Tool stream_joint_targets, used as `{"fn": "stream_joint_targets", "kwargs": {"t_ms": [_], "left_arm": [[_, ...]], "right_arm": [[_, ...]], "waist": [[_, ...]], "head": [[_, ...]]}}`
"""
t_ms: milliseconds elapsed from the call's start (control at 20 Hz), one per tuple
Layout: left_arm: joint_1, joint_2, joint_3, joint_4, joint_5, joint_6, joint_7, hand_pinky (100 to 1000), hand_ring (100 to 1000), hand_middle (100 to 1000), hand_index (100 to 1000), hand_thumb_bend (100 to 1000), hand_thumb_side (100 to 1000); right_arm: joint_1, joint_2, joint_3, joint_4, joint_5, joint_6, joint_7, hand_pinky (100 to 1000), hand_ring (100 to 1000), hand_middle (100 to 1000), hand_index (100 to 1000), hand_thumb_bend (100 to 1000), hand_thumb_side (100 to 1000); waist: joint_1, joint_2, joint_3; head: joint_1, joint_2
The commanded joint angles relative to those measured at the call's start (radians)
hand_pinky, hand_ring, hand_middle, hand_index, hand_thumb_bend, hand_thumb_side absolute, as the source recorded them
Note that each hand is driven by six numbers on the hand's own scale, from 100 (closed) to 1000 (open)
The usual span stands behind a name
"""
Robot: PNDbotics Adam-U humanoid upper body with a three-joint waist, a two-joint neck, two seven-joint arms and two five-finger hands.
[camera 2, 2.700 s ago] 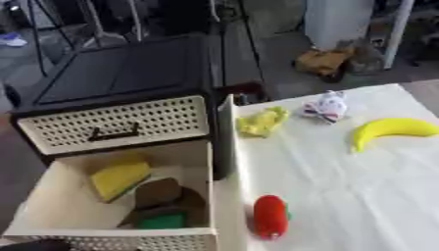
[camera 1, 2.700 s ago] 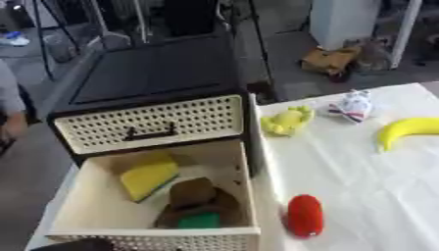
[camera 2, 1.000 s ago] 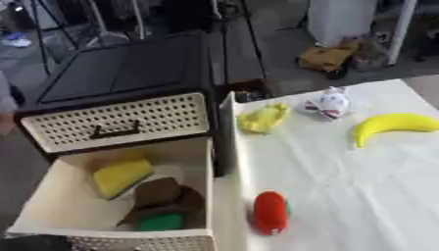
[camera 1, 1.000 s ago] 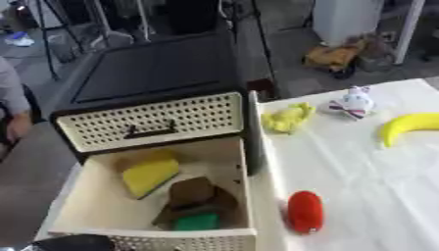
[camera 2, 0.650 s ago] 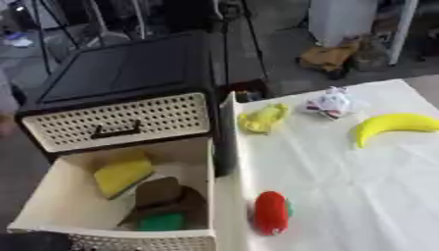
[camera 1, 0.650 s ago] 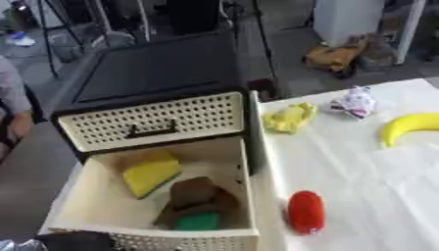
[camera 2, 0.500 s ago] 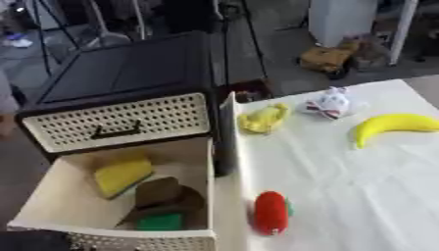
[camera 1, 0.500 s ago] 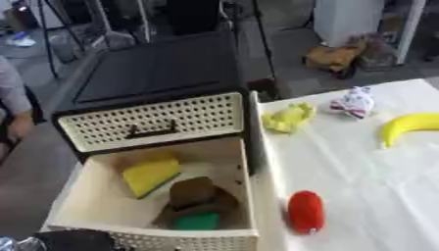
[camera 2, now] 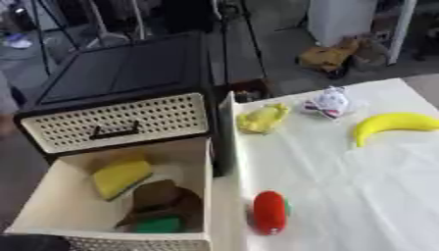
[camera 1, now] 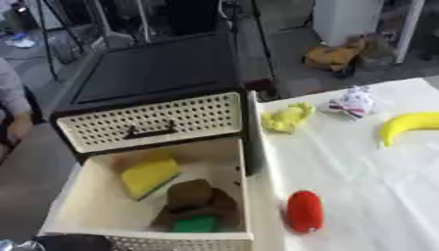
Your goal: Pick up objects from table and place into drawer.
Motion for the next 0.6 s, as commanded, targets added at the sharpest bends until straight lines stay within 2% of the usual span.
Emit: {"fn": "stream_joint_targets", "kwargs": {"t_ms": [50,300,600], "left_arm": [[-0.013,0.031,0.011,-0.019,0.015,-0.020,-0.013,100,100,100,972,100,507],[-0.027,0.034,0.026,-0.019,0.011,-0.072,-0.025,100,100,100,929,100,507],[-0.035,0.033,0.034,-0.019,0.003,-0.091,-0.038,100,100,100,865,100,504]], "right_arm": [[-0.005,-0.017,-0.010,-0.016,0.000,0.003,0.000,652,803,707,852,100,1000],[-0.005,-0.017,-0.010,-0.016,-0.001,0.005,0.000,652,803,706,851,100,1000],[-0.005,-0.017,-0.010,-0.016,-0.002,0.008,-0.001,652,803,704,851,100,1000]], "waist": [[-0.004,-0.019,-0.001],[-0.002,-0.022,-0.002],[0.001,-0.024,-0.005]], "head": [[0.003,0.011],[-0.001,0.010],[-0.001,0.005]]}}
